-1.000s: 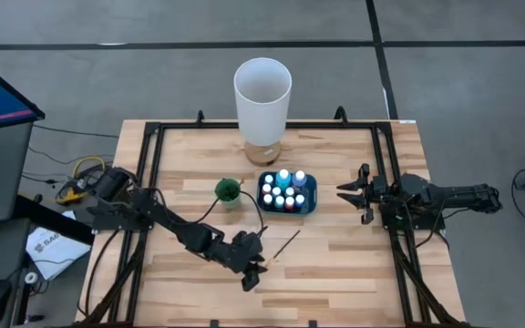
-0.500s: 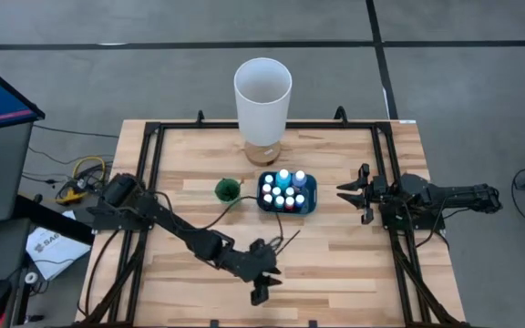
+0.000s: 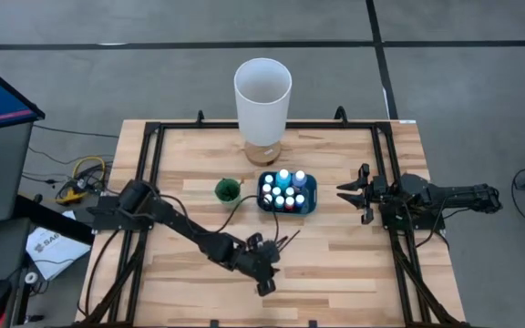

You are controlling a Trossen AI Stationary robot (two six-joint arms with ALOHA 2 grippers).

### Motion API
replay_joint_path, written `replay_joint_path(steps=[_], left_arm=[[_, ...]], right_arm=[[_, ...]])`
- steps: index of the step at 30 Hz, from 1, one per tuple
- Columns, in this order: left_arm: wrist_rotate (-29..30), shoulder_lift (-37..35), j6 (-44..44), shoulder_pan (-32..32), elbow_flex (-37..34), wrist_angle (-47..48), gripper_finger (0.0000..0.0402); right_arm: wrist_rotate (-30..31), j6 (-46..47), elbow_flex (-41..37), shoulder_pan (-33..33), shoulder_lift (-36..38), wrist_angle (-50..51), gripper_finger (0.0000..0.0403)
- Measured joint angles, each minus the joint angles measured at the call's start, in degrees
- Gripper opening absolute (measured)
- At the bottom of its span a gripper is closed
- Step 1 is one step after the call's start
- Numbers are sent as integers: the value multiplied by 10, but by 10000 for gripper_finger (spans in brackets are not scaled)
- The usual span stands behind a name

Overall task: Pick & Place Paint Supplies
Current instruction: Put the gold paintbrush into the green cup

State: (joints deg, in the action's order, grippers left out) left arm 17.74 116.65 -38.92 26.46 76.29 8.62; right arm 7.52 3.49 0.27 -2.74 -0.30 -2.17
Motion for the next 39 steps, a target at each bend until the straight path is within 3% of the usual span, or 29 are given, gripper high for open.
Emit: replay_joint_path(steps=[11,19,27,39], left_arm=[[119,31,-4,37,-9,5,124],[130,29,-25,62,-21,19,125],[193,30,-20,70,-21,21,125],[204,57,-38,76,-23,18,125]], right_arm=[[0,0,0,0,0,0,98],[0,0,0,0,0,0,98],[0,0,0,0,0,0,98],[0,0,0,0,0,0,98]])
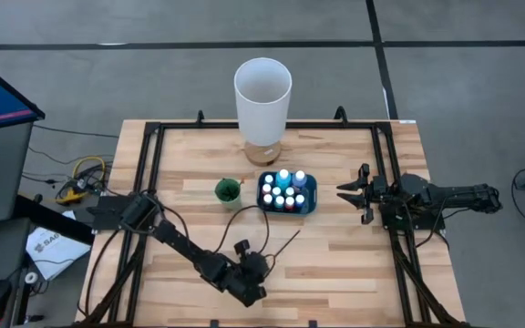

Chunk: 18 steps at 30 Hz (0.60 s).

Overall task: Pick & Place Paint Supplies
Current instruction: Put the gold paintbrush into the green cup

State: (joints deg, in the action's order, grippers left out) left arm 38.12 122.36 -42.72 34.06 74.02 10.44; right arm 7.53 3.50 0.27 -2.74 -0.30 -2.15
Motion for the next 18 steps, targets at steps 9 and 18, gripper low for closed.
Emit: replay_joint_path(steps=[9,18], left_arm=[[14,20,-32,1,2,-7,113],[-10,20,-36,3,2,7,6]], right_arm=[[0,0,0,0,0,0,98],[0,0,0,0,0,0,98]])
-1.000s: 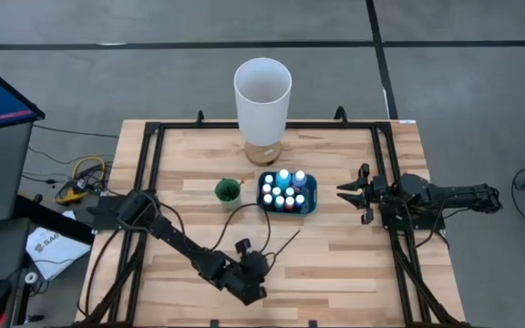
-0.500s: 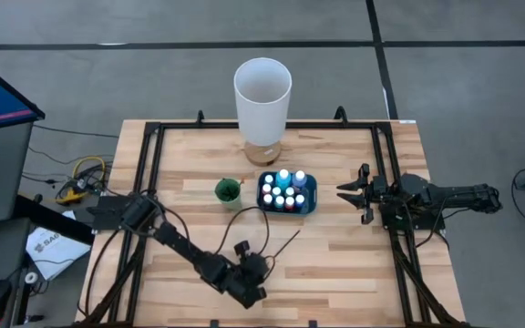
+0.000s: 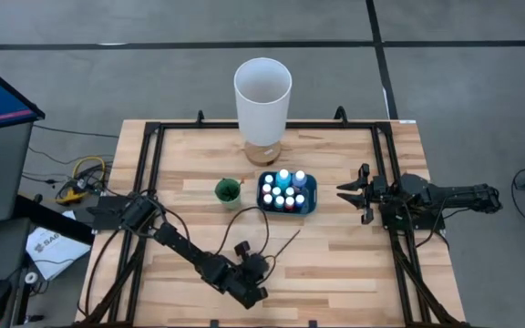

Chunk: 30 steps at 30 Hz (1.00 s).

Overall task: Pick & Place Paint Supplies
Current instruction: Put the gold paintbrush into the green cup

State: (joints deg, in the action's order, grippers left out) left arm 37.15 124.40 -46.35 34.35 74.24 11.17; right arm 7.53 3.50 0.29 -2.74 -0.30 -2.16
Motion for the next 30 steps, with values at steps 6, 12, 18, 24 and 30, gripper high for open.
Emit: replay_joint_path(steps=[6,12,18,24,30], left_arm=[[-6,-5,-12,0,-1,3,0],[-31,-30,-17,1,-4,21,0],[-27,-63,-17,2,-4,39,0],[-6,-102,8,2,-3,50,0],[34,-144,31,2,-3,72,0]], right_arm=[[0,0,0,0,0,0,98],[0,0,0,0,0,0,98],[0,0,0,0,0,0,98],[0,0,0,0,0,0,98],[0,0,0,0,0,0,98]])
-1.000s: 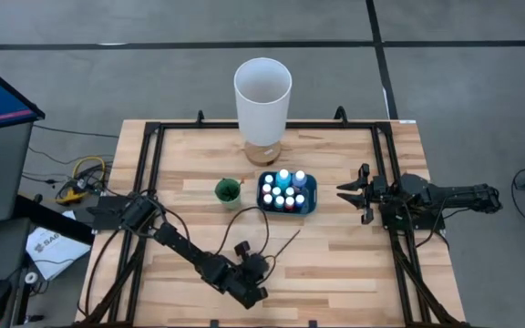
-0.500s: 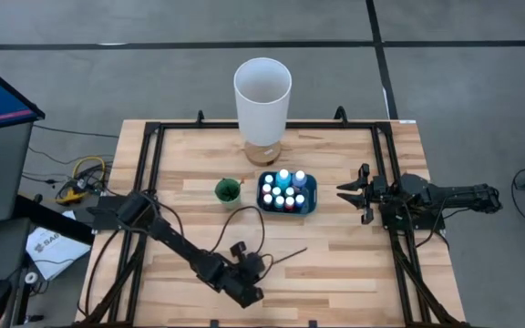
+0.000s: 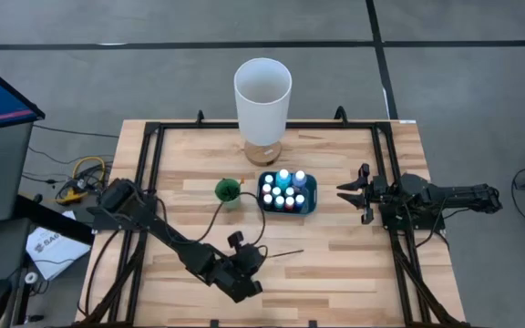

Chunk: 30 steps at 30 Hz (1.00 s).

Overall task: Pick & Place Paint Supplies
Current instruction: Put the gold paintbrush into the green cup

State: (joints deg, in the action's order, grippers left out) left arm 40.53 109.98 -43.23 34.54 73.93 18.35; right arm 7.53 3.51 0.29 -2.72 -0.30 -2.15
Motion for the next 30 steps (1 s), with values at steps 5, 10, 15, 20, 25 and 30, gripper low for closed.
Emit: replay_joint_path(steps=[5,10,15,20,25,30], left_arm=[[30,-23,27,-1,0,3,0],[56,-46,48,-1,0,9,0],[84,-69,74,-1,1,10,0],[114,-92,99,-1,1,18,0],[138,-106,108,-1,1,34,0],[140,-107,115,-1,1,34,0]], right_arm=[[0,0,0,0,0,0,98],[0,0,0,0,0,0,98],[0,0,0,0,0,0,98],[0,0,0,0,0,0,98],[0,0,0,0,0,0,98],[0,0,0,0,0,0,98]])
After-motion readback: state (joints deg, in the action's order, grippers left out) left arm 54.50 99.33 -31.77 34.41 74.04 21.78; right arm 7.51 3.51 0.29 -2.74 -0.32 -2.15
